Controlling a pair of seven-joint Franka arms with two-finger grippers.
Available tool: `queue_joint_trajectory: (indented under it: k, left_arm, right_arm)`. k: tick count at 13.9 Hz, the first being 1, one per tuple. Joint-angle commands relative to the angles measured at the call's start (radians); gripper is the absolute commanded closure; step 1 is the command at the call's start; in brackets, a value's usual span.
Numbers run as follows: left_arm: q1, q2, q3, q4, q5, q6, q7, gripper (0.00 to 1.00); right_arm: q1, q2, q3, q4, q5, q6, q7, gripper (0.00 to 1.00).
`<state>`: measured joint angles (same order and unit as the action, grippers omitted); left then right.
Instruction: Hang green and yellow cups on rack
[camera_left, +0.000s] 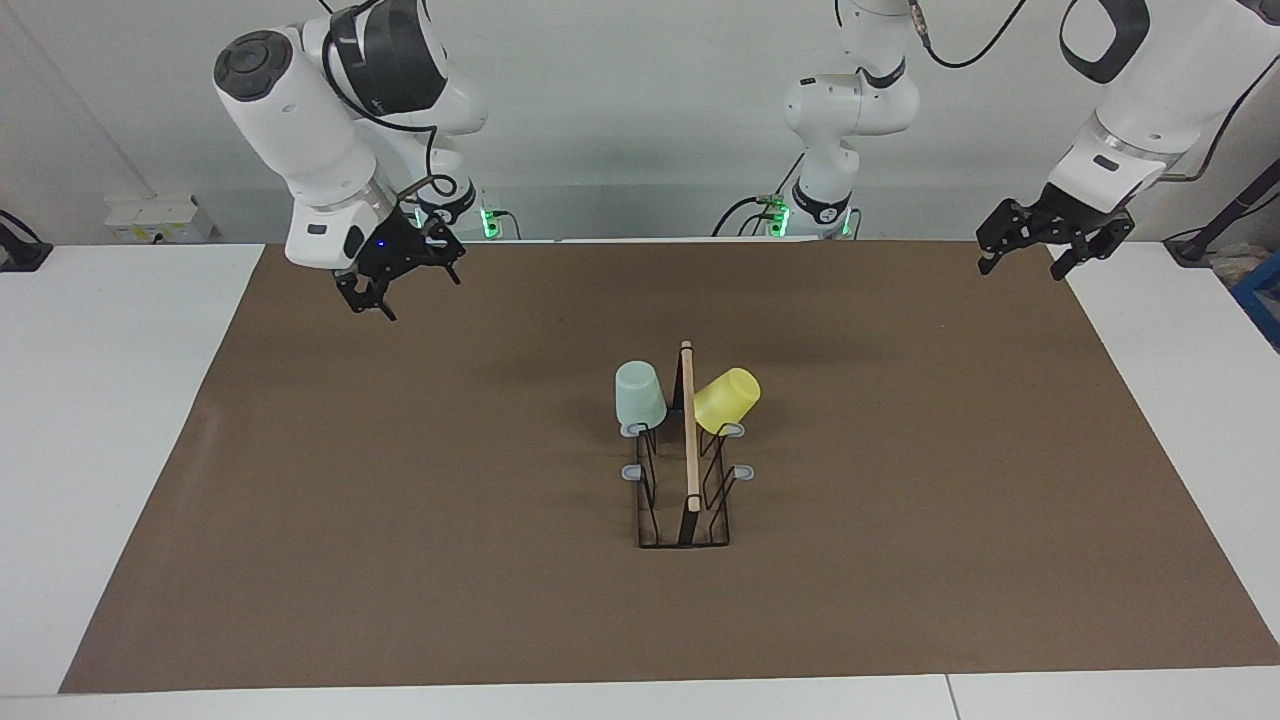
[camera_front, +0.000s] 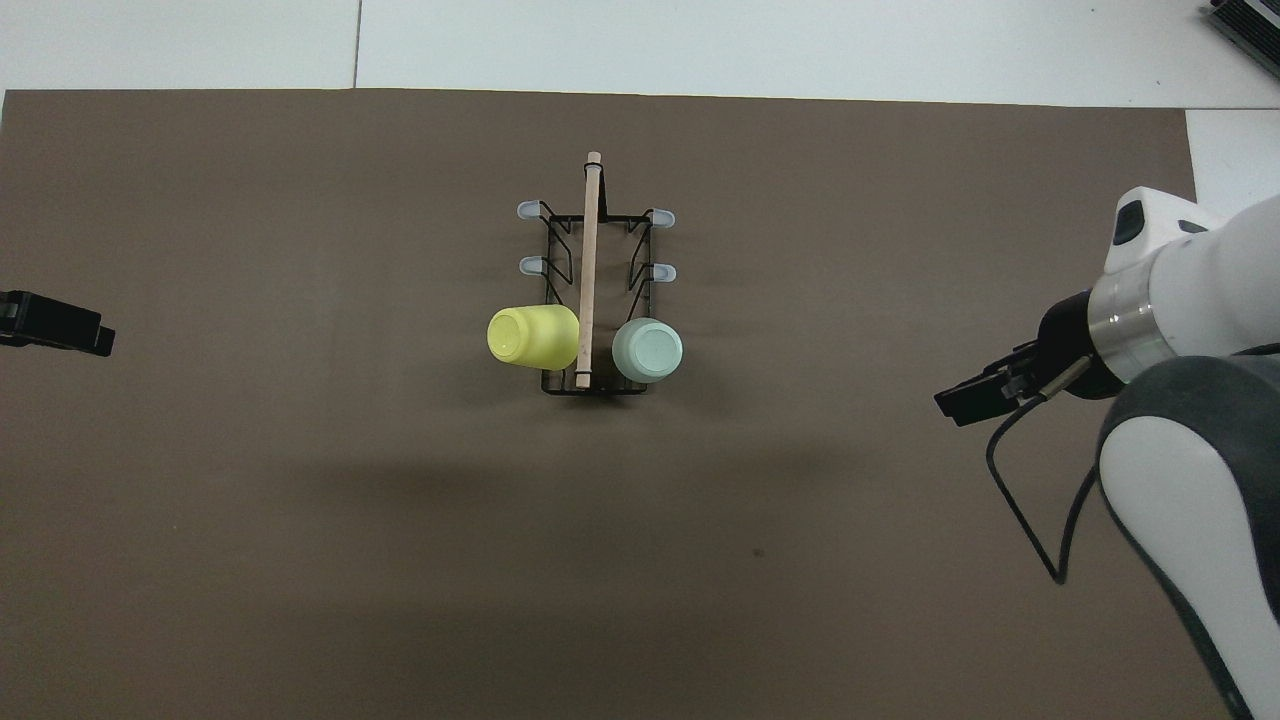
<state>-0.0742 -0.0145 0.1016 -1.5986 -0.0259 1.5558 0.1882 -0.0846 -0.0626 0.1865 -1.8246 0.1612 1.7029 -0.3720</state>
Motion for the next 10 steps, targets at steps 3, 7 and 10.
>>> queue_joint_trajectory:
  k: [3, 7, 10]
  left_arm:
    - [0.013, -0.007, -0.029, 0.009, -0.009, -0.025, -0.004, 0.00]
    - [0.040, -0.007, -0.060, 0.009, -0.009, -0.026, -0.004, 0.00]
    - [0.039, -0.009, -0.060, 0.008, -0.009, -0.025, -0.001, 0.00]
  right_arm:
    - [-0.004, -0.011, -0.027, -0.024, -0.032, 0.017, 0.044, 0.00]
    - [-0.027, -0.002, -0.050, -0.013, -0.066, 0.063, 0.189, 0.00]
    - [-0.011, 0.003, -0.055, 0.002, -0.115, 0.064, 0.286, 0.00]
